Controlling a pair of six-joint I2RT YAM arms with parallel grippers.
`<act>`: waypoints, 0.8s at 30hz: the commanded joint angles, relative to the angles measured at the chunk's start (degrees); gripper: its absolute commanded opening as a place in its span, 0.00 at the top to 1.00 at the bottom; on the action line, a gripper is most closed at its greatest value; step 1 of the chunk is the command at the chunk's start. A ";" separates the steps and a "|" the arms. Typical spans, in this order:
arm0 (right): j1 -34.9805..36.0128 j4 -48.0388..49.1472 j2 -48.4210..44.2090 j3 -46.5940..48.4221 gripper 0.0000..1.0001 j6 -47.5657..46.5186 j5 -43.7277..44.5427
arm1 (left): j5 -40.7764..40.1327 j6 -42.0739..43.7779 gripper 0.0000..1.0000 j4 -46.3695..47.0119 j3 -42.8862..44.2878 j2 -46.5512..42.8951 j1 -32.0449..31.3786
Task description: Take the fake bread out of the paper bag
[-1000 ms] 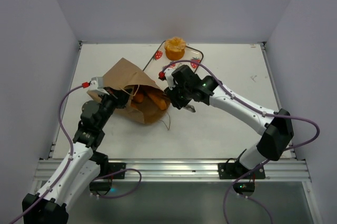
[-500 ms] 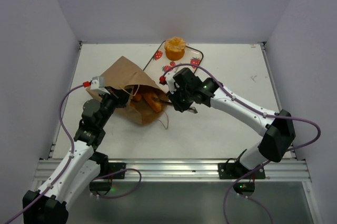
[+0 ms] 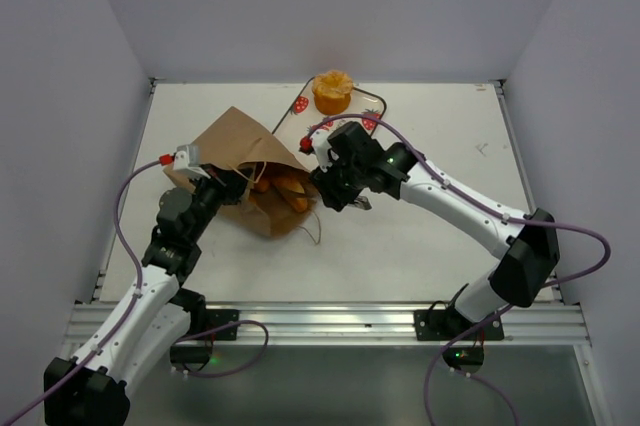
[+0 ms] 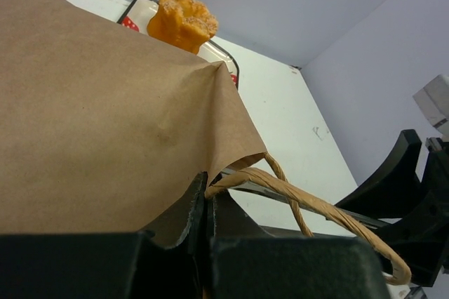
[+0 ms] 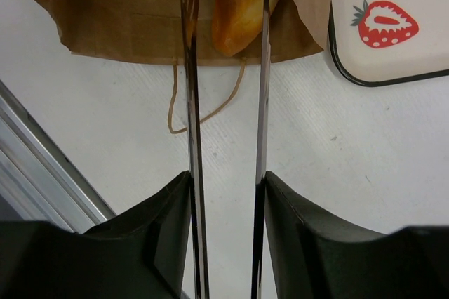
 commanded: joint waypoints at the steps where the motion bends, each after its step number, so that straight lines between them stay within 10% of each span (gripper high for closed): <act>1: 0.39 0.53 1.22 2.26 0.50 -0.68 3.10 | 0.68 -2.35 1.00 1.74 1.73 -0.28 0.34; 24: 2.50 1.41 8.96 3.23 0.39 0.46 10.57 | 2.35 -8.95 1.00 3.14 3.84 0.51 0.34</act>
